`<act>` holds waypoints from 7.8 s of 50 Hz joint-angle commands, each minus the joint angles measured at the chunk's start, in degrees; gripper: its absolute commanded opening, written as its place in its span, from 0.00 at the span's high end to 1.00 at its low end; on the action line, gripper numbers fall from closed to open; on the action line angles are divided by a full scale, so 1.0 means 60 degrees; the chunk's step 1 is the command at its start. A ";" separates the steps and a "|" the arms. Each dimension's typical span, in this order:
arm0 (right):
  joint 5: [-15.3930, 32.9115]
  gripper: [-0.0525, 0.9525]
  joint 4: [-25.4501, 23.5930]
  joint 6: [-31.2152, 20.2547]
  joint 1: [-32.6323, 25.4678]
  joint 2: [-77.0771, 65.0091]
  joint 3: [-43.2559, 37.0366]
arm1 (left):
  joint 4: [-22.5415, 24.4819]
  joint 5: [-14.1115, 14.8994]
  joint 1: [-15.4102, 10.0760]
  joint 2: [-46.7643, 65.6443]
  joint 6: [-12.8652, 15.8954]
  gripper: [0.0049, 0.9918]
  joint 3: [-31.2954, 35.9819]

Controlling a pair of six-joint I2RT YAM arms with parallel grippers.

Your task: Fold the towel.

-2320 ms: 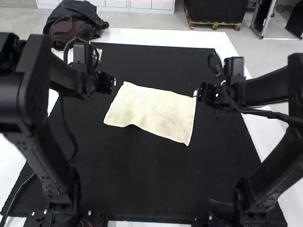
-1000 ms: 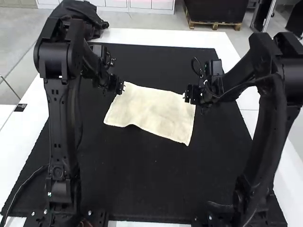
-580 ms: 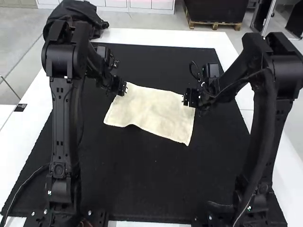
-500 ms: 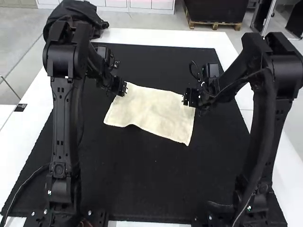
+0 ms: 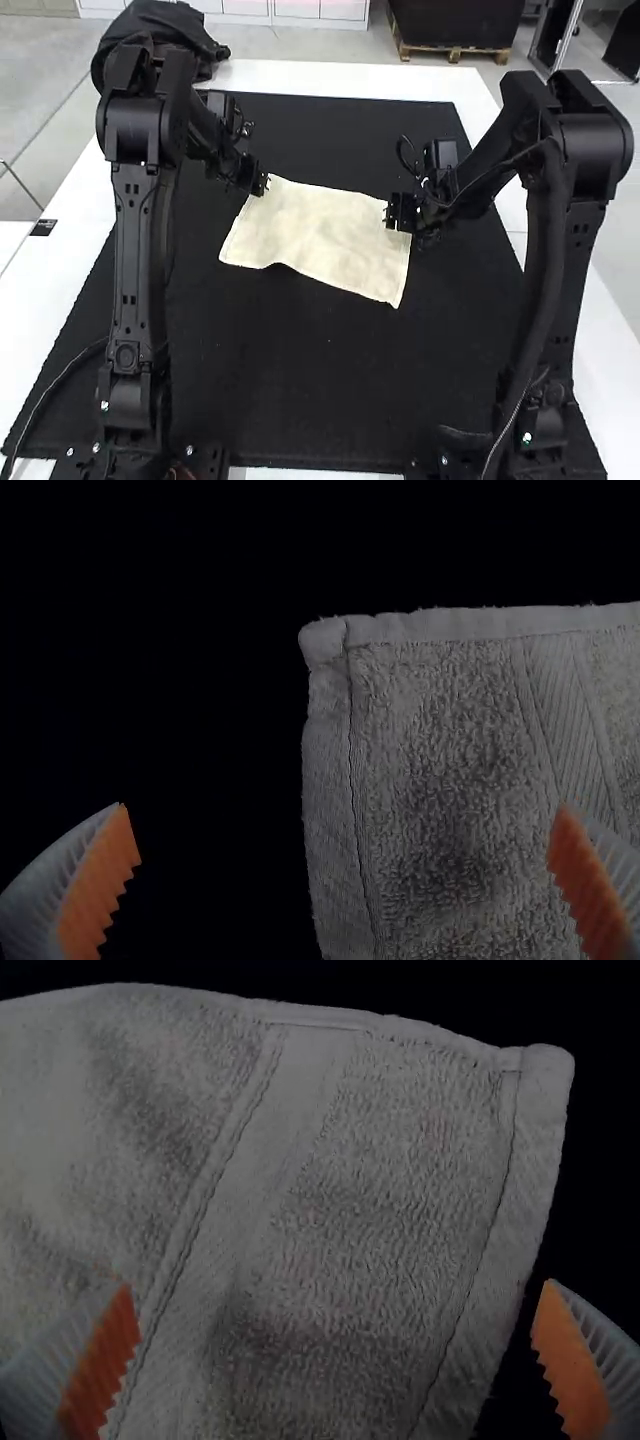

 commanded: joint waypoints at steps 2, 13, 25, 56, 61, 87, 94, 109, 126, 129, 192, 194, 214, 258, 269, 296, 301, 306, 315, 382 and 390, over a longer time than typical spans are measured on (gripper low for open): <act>0.0123 0.04 0.0084 -0.0070 -0.0179 0.0088 0.0306 | 0.0038 0.0116 -0.0009 0.0126 0.0130 0.03 0.0298; 0.0123 0.04 0.0128 -0.0100 -0.0282 0.0395 0.0467 | 0.0067 0.0102 -0.0009 0.0273 0.0145 0.03 0.0430; 0.0108 0.05 0.0128 -0.0275 -0.0297 0.0600 0.0555 | -0.0050 0.0102 -0.0009 0.0492 0.0159 0.06 0.0664; 0.0050 0.05 0.0084 -0.0568 -0.0223 0.0688 0.0731 | -0.0358 -0.0221 -0.0024 0.0653 0.0174 0.03 0.0635; 0.0006 0.05 0.0084 -0.0598 -0.0223 0.0747 0.0731 | -0.0358 -0.0279 -0.0039 0.0712 0.0174 0.04 0.0635; -0.0771 0.97 0.0245 -0.0407 -0.0326 0.0806 0.0320 | 0.0536 -0.0470 0.0167 0.0785 0.0174 0.98 -0.0039; -0.0785 0.97 0.0260 -0.0393 -0.0370 0.0703 0.0291 | 0.0755 -0.0089 0.0225 0.0566 0.0174 0.98 -0.0039; -0.0785 0.97 0.0245 -0.0378 -0.0384 -0.0132 0.0306 | 0.0770 0.0497 0.0240 -0.0064 0.0071 0.98 -0.0010; -0.0873 0.97 0.0230 -0.0393 -0.0721 -0.0542 0.0071 | 0.0770 0.0805 0.0298 -0.0489 0.0071 0.98 -0.0244; -0.0903 0.97 0.0245 -0.0393 -0.0780 -0.0615 0.0013 | 0.0755 0.0805 0.0342 -0.0504 0.0071 0.98 -0.0244; -0.1899 0.97 -0.1015 -0.0026 -0.0839 -0.3003 -0.1101 | -0.0285 0.1479 0.0738 -0.2350 0.0101 0.98 -0.1680; -0.1943 0.97 -0.1117 -0.0026 -0.0839 -0.3091 -0.1130 | -0.0285 0.1493 0.0738 -0.2423 0.0101 0.98 -0.1767; -0.2206 0.97 -0.1586 -0.0100 -0.0897 -0.3750 -0.1276 | -0.0285 0.1537 0.1236 -0.3170 0.0159 0.98 -0.2441; -0.3129 0.97 -0.3095 -0.0217 -0.0912 -0.5669 -0.2463 | -0.0460 0.1640 0.1324 -0.4884 0.0174 0.98 -0.4302; -0.3217 0.97 -0.3549 -0.0349 -0.0897 -0.6196 -0.2946 | -0.0446 0.1640 0.1324 -0.5382 0.0174 0.98 -0.4931; -0.3202 0.97 -0.3329 -0.0422 -0.0897 -0.6724 -0.4396 | 0.0389 0.1435 0.1324 -0.6100 0.0159 0.98 -0.6748; -0.3202 0.97 -0.3051 -0.0393 -0.0882 -0.6665 -0.4587 | 0.0799 0.1420 0.1368 -0.6085 0.0086 0.98 -0.6968; -0.3188 0.97 -0.2817 -0.0393 -0.0839 -0.6431 -0.4689 | 0.1195 0.1332 0.1426 -0.6026 0.0071 0.98 -0.7143; -0.3158 0.97 -0.2377 -0.0393 -0.0897 -0.5625 -0.4733 | 0.2191 0.1186 0.1426 -0.5719 -0.0148 0.98 -0.7363; -0.2323 0.06 -0.1279 -0.0422 -0.0414 -0.4644 -0.4719 | 0.3202 0.1142 0.2613 -0.4386 -0.0104 0.03 -0.7275; -0.2338 0.06 -0.1205 -0.0393 -0.0209 -0.4395 -0.4587 | 0.3231 0.1435 0.2657 -0.4517 -0.0353 0.03 -0.7246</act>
